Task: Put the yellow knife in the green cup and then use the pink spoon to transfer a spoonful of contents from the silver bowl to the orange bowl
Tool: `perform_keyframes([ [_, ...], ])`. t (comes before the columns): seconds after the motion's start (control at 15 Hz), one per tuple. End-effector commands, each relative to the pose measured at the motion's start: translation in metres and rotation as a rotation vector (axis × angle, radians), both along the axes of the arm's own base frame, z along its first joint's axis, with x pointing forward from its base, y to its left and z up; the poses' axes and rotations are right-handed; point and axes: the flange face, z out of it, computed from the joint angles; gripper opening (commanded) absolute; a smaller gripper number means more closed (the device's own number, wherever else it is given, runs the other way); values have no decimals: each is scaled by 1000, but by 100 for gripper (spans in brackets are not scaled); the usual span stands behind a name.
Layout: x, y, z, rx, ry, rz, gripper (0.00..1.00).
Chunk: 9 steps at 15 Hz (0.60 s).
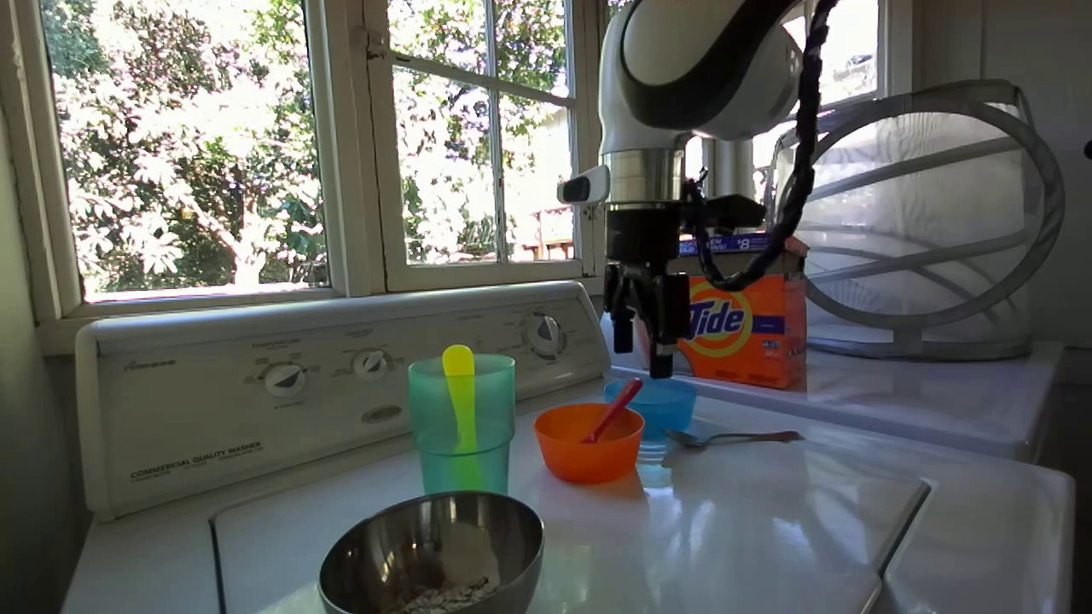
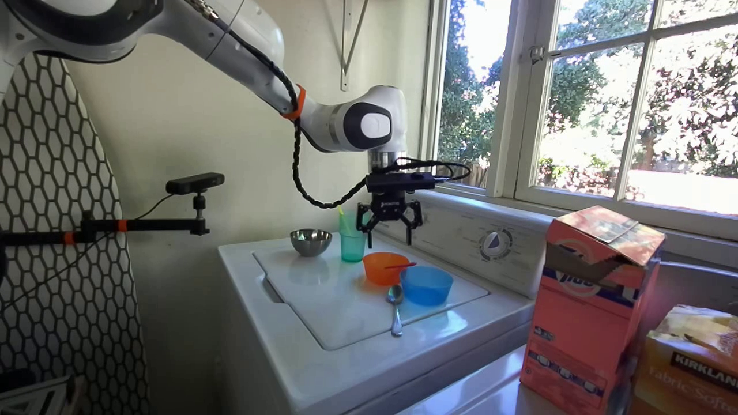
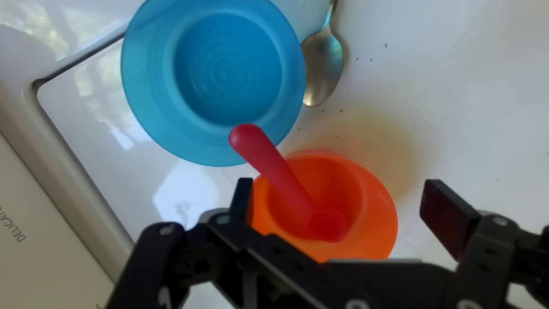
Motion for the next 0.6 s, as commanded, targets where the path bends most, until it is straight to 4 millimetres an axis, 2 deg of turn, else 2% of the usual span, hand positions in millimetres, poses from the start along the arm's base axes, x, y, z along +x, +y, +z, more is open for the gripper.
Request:
perform_keyframes([
  [0.0, 2, 7, -11, -49, 15, 101, 100],
  [0.13, 8, 7, -13, -36, 17, 100, 100],
  [0.2, 2, 8, -10, -27, 14, 77, 100],
  [0.33, 4, 7, -11, -27, 15, 82, 100],
  [0.53, 27, 0, -15, -35, -26, 118, 100],
])
